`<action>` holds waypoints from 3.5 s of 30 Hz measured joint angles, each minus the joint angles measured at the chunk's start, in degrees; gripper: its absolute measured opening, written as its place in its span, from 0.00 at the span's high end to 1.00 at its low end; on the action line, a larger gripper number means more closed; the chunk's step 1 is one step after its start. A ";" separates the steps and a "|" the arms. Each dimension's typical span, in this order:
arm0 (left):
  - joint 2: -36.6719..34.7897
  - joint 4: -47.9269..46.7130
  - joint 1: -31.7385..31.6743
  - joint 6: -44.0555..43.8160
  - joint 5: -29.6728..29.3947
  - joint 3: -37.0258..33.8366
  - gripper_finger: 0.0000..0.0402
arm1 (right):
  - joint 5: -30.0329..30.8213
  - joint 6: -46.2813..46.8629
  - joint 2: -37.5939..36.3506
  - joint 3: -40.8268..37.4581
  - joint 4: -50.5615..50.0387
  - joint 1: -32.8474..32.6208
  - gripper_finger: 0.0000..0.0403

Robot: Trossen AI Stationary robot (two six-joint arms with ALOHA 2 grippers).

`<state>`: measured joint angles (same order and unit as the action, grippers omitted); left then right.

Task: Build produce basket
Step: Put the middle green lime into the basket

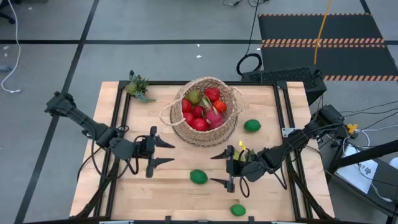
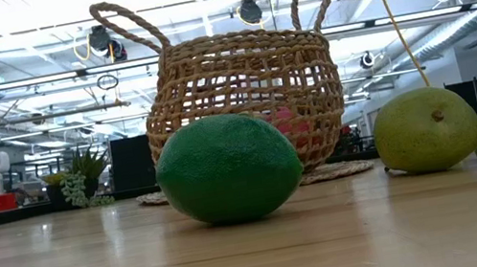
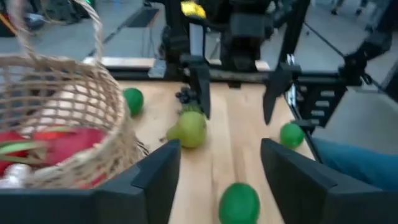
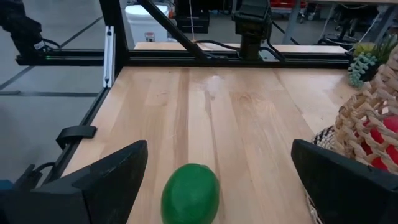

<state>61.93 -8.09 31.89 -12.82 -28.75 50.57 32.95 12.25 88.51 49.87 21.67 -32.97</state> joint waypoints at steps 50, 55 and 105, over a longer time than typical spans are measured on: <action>44.63 14.39 -5.70 3.65 12.17 6.45 0.05 | -0.03 0.77 -1.90 0.02 -6.49 -2.01 0.03; 46.10 14.67 -6.38 3.60 17.15 6.54 0.09 | -0.02 0.77 -1.90 0.02 -6.54 -2.01 0.03; 1.69 2.66 -1.44 25.89 4.19 6.43 0.21 | 1.95 -2.32 -14.93 0.07 0.83 1.64 0.03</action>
<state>63.62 -5.43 30.46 13.07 -24.56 56.99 34.90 9.93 73.58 49.93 22.50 -31.34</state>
